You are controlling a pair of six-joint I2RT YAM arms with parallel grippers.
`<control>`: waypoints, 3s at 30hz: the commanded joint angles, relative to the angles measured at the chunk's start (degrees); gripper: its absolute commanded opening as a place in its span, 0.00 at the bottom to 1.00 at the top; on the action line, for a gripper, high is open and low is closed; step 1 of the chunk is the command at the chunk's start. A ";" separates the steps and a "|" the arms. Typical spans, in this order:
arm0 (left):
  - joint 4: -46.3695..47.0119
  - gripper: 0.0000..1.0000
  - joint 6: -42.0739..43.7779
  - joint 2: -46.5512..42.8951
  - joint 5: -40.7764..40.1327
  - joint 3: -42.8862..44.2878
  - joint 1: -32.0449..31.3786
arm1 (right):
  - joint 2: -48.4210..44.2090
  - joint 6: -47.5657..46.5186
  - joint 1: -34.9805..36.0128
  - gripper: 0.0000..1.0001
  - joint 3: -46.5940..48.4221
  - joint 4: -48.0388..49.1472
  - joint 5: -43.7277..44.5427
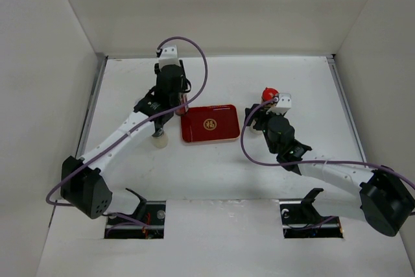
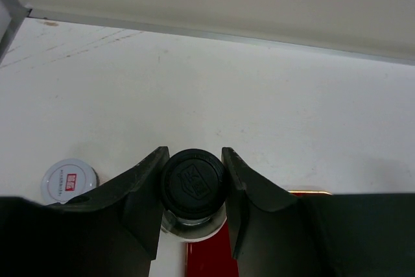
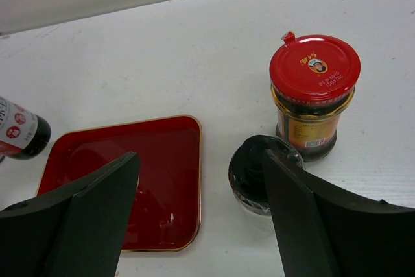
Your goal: Organize the condiment bottles
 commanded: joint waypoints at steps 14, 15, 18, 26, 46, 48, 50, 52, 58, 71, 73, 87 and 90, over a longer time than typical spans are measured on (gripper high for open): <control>13.88 0.12 0.48 2.22 -0.61 -0.04 -5.64 | -1.30 -0.15 0.56 0.83 0.52 3.41 -0.63; 14.93 0.13 0.48 2.40 -0.53 -0.92 -5.73 | -1.39 -0.06 0.56 0.83 0.52 3.41 -0.63; 16.17 0.15 0.48 3.10 0.09 -2.42 -5.73 | -1.40 -0.24 0.56 0.83 0.43 3.41 -0.63; 18.37 0.36 0.30 2.14 -0.35 -7.51 -5.73 | -5.52 -0.59 0.20 0.95 -0.27 2.18 1.21; 19.78 0.97 -0.22 -12.97 -2.98 -15.68 -10.92 | 7.38 3.01 -3.48 1.00 10.19 -18.65 5.09; 19.78 0.97 -0.31 -15.43 -3.69 -18.06 -11.53 | 8.53 3.36 -4.01 1.00 10.28 -18.30 4.21; 19.87 0.97 -0.40 -18.33 -4.65 -21.13 -12.06 | 8.71 3.89 -4.71 1.00 10.02 -17.43 3.95; 19.60 0.97 -0.66 -21.66 -5.71 -24.55 -12.23 | 9.24 4.42 -5.85 0.97 9.49 -15.76 2.98; 19.60 0.97 -4.96 -32.30 -10.27 -35.54 -16.10 | 12.66 5.38 -7.53 0.76 9.57 -12.94 -0.45; 14.78 0.97 -5.67 -43.05 -19.06 -41.01 -17.07 | 4.48 0.03 1.07 0.58 15.18 -12.33 4.48; 12.32 0.97 -6.29 -41.90 -19.86 -39.78 -17.42 | 8.60 0.02 2.57 0.58 18.44 -10.57 1.67; 0.19 0.97 -11.47 -42.78 -18.99 -36.88 -13.64 | 35.42 -0.50 7.15 0.59 39.28 -5.82 0.34; -0.87 0.97 -12.62 -42.43 -18.81 -37.14 -13.47 | 38.06 -0.24 7.41 0.60 41.12 -5.82 0.60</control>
